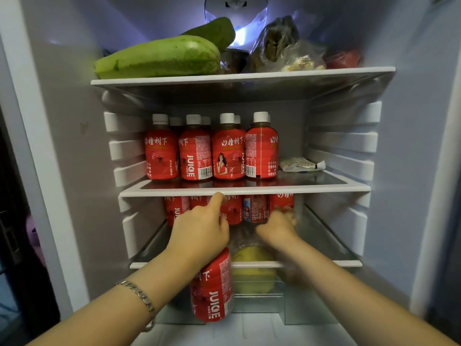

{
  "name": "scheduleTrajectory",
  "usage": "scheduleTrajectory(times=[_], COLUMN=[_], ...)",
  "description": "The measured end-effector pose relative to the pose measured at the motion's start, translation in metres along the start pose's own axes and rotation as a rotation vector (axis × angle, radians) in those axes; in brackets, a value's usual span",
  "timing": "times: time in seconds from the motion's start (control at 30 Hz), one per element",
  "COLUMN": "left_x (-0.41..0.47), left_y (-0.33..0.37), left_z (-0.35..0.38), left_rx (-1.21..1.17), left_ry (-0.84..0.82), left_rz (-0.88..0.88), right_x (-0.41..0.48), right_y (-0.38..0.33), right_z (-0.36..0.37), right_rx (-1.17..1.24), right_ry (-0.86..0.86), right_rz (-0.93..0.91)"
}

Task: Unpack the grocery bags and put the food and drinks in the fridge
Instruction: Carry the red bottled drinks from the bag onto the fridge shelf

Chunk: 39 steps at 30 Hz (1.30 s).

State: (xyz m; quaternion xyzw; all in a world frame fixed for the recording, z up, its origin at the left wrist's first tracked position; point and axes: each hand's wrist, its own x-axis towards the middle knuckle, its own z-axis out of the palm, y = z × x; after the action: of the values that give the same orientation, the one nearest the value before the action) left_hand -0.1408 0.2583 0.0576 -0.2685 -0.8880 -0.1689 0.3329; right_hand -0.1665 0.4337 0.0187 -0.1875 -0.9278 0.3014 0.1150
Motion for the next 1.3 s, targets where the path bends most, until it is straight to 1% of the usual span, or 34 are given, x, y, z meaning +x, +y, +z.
scheduleTrajectory(times=[0.03, 0.07, 0.1, 0.13, 0.17, 0.2, 0.27, 0.33, 0.4, 0.47, 0.53, 0.57, 0.73, 0.83, 0.9, 0.97, 1.0, 1.1, 1.23, 1.3], left_x=[0.0, 0.001, 0.002, 0.004, 0.006, 0.008, 0.011, 0.013, 0.013, 0.011, 0.007, 0.005, -0.007, -0.009, -0.008, -0.008, -0.007, -0.004, -0.002, -0.002], left_y=[-0.002, -0.004, -0.006, -0.007, -0.009, -0.01, -0.009, -0.009, -0.017, -0.031, -0.045, -0.054, -0.08, -0.092, -0.098, -0.1, -0.1, -0.105, -0.105, -0.106], left_z=[-0.001, -0.003, -0.005, -0.007, -0.009, -0.011, -0.017, -0.025, -0.034, -0.043, -0.046, -0.043, -0.022, -0.019, -0.018, -0.021, -0.022, -0.023, -0.028, -0.03], left_rx=[-0.04, -0.087, -0.128, -0.165, -0.195, -0.219, -0.253, -0.224, -0.173, -0.162, -0.106, -0.037, 0.288, 0.293, 0.305, 0.313, 0.318, 0.321, 0.344, 0.357], left_ry=[0.008, 0.015, 0.022, 0.038, 0.06, 0.078, 0.087, 0.09, 0.122, 0.205, 0.264, 0.237, -0.037, 0.028, 0.061, 0.052, 0.047, 0.034, -0.025, -0.064], left_rz=[-0.049, -0.104, -0.158, -0.2, -0.225, -0.23, -0.192, -0.132, -0.111, -0.113, -0.081, -0.066, -0.01, 0.037, 0.08, 0.119, 0.13, 0.15, 0.17, 0.159], right_x=[-0.016, -0.029, -0.042, -0.053, -0.062, -0.07, -0.079, -0.082, -0.085, -0.085, -0.083, -0.079, -0.044, -0.022, -0.012, -0.004, -0.001, 0.005, -0.002, -0.008], right_y=[-0.008, -0.018, -0.027, -0.037, -0.044, -0.051, -0.06, -0.061, -0.059, -0.059, -0.062, -0.065, -0.088, -0.104, -0.115, -0.125, -0.128, -0.133, -0.139, -0.141], right_z=[-0.009, -0.019, -0.028, -0.035, -0.037, -0.033, -0.015, 0.004, 0.016, 0.028, 0.038, 0.042, 0.064, 0.08, 0.088, 0.096, 0.1, 0.11, 0.103, 0.103], right_rx=[-0.017, -0.037, -0.019, 0.033, 0.094, 0.163, 0.256, 0.321, 0.432, 0.534, 0.519, 0.495, 0.403, 0.356, 0.271, 0.138, 0.132, 0.206, 0.378, 0.339], right_ry=[-0.127, -0.301, -0.513, -0.702, -0.806, -0.806, -0.603, -0.396, -0.245, -0.117, -0.033, -0.019, -0.009, 0.007, 0.023, 0.002, -0.011, -0.04, -0.159, -0.098], right_rz=[-0.118, -0.229, -0.329, -0.368, -0.399, -0.437, -0.495, -0.528, -0.502, -0.436, -0.399, -0.391, -0.312, -0.337, -0.335, -0.291, -0.27, -0.281, -0.225, -0.285])
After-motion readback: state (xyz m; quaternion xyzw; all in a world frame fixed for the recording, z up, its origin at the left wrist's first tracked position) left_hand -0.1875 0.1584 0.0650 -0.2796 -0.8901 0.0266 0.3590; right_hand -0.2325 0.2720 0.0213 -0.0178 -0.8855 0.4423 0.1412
